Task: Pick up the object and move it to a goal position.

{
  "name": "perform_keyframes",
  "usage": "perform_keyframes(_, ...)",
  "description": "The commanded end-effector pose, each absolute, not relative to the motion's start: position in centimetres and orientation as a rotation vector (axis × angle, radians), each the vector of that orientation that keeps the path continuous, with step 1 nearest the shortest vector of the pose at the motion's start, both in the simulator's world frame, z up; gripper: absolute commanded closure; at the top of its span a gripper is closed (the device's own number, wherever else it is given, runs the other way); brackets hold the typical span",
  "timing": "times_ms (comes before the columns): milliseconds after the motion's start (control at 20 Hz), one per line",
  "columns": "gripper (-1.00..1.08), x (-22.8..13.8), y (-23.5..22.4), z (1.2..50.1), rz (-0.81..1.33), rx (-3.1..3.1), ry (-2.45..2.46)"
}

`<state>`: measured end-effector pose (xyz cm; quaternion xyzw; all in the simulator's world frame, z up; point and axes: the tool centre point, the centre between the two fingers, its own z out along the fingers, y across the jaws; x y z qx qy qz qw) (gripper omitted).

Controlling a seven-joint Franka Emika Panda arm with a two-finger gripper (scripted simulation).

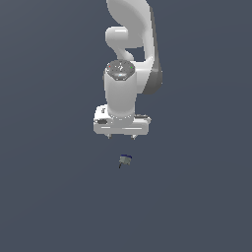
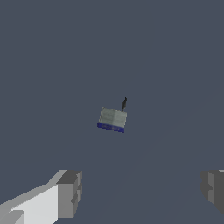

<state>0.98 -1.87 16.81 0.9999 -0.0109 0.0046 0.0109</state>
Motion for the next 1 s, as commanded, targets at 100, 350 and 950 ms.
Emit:
perform_keyframes(100,-0.92,2.0,-1.7,15.1,0.011,3.123,-0.096)
perform_keyframes(350,-0.92,3.5,-1.3,12.1,0.008,3.124,-0.203)
perform_keyframes(950,-0.92,5.6,-0.7,6.6,0.001,3.117,-0.388)
